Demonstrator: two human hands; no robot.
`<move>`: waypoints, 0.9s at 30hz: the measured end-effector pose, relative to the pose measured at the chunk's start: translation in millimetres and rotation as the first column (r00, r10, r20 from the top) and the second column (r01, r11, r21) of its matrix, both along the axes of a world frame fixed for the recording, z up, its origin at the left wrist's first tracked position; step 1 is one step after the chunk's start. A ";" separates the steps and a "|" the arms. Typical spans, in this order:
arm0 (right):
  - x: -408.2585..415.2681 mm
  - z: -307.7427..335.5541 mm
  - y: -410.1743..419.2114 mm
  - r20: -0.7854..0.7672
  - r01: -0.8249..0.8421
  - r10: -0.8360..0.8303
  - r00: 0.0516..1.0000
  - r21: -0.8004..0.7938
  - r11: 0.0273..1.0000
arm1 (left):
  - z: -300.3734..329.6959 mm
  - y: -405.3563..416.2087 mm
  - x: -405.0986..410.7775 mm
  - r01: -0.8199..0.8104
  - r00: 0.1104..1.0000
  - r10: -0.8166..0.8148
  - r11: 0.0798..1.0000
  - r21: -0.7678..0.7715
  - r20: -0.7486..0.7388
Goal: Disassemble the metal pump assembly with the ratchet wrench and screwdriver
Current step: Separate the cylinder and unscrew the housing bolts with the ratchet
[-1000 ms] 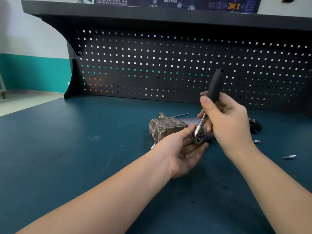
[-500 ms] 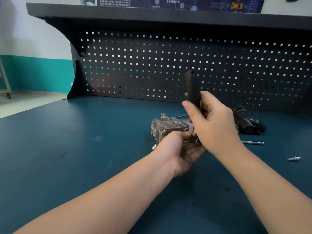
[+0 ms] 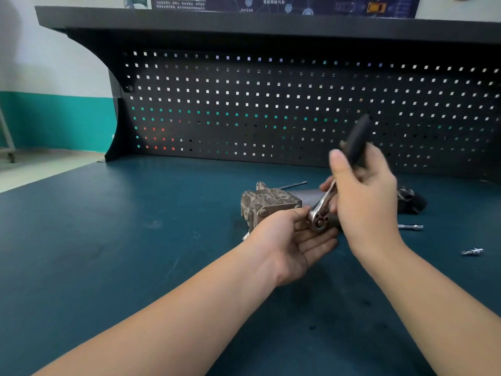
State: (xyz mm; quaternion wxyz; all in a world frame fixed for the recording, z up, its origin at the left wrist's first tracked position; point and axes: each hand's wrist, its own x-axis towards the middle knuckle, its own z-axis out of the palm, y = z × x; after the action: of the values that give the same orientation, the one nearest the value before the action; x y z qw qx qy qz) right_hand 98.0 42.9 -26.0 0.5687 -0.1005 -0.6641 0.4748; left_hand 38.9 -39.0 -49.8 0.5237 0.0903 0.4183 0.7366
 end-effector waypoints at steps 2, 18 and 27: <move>0.0 3.0 -4.0 0.099 -0.077 0.056 0.994 0.227 0.971 | 0.4 -1.4 -0.1 0.016 1.000 -0.016 1.000 -0.009 0.001; -0.1 -11.7 -1.0 -0.091 -0.048 -0.036 0.995 -0.775 0.631 | 0.9 1.4 -4.1 -0.067 0.997 0.066 0.997 0.033 0.040; 2.7 1.0 -2.7 0.082 -0.007 0.010 0.997 -0.036 0.999 | 0.1 0.9 -3.9 0.019 1.000 -0.019 1.000 0.009 0.007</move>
State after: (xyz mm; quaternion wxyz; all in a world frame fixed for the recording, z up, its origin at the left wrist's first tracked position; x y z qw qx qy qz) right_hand 100.7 40.1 -25.0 0.5371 -0.1273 -0.6786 0.4846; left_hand 35.0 -38.1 -49.8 0.5316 0.0938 0.4123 0.7338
